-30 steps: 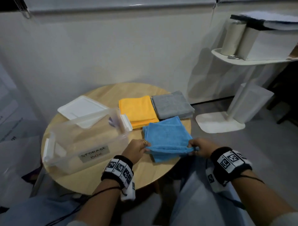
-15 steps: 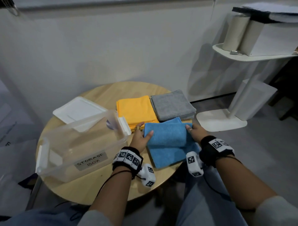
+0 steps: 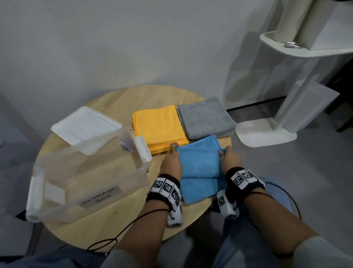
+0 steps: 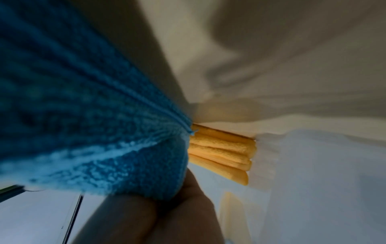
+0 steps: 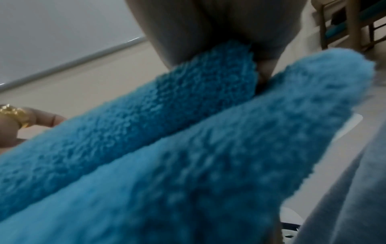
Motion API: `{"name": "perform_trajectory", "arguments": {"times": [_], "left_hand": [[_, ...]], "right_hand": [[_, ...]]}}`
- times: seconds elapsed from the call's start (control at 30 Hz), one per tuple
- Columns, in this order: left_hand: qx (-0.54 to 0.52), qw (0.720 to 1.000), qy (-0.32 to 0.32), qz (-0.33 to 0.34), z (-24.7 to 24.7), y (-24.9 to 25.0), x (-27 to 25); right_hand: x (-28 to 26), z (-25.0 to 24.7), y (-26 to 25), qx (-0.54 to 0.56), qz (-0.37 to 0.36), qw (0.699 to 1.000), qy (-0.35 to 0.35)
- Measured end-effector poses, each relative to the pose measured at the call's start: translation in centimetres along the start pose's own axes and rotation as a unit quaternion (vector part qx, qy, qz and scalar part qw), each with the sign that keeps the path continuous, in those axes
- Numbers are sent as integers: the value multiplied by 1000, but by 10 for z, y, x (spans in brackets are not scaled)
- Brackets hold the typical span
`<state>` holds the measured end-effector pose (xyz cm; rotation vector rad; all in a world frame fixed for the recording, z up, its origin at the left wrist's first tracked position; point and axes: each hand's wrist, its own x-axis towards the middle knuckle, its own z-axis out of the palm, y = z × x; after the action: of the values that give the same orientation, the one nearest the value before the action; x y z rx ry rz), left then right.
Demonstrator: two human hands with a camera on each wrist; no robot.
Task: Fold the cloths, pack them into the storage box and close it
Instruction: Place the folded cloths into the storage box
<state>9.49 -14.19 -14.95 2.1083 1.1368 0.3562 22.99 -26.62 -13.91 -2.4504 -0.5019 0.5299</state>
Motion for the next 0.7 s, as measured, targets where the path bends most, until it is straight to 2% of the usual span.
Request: {"name": "perform_trajectory", "arguments": {"times": [0.1, 0.17, 0.23, 0.3, 0.33, 0.37, 0.43, 0.47, 0.5, 0.6, 0.7], "left_hand": [[30, 999, -12, 1, -2, 3, -2], [122, 992, -22, 19, -4, 6, -8], [215, 974, 19, 67, -2, 9, -13], [200, 970, 50, 129, 2, 15, -15], [153, 978, 45, 133, 4, 18, -15], [122, 985, 18, 121, 7, 17, -14], [147, 981, -51, 115, 13, 13, -17], [178, 973, -75, 122, 16, 8, -18], [201, 967, -87, 129, 18, 5, -19], [240, 955, -126, 121, 20, -1, -24], [250, 952, -143, 104, 17, -7, -25]], "right_hand": [[-4, 7, 0, -3, -3, 1000, 28], [-10, 9, -2, -50, -16, 998, 46], [-14, 8, -3, -125, -89, 982, 115], [-14, 9, -9, -136, -210, 955, 162], [-15, 12, -12, -124, -259, 947, 141], [-18, 15, -14, -122, -288, 946, 89], [-25, 27, -9, -165, -271, 946, -64], [-27, 31, -3, -203, -252, 940, -107], [-28, 34, 4, -230, -244, 935, -118], [-24, 33, 16, -257, -231, 935, -80], [-23, 29, 17, -226, -166, 957, -76]]}}
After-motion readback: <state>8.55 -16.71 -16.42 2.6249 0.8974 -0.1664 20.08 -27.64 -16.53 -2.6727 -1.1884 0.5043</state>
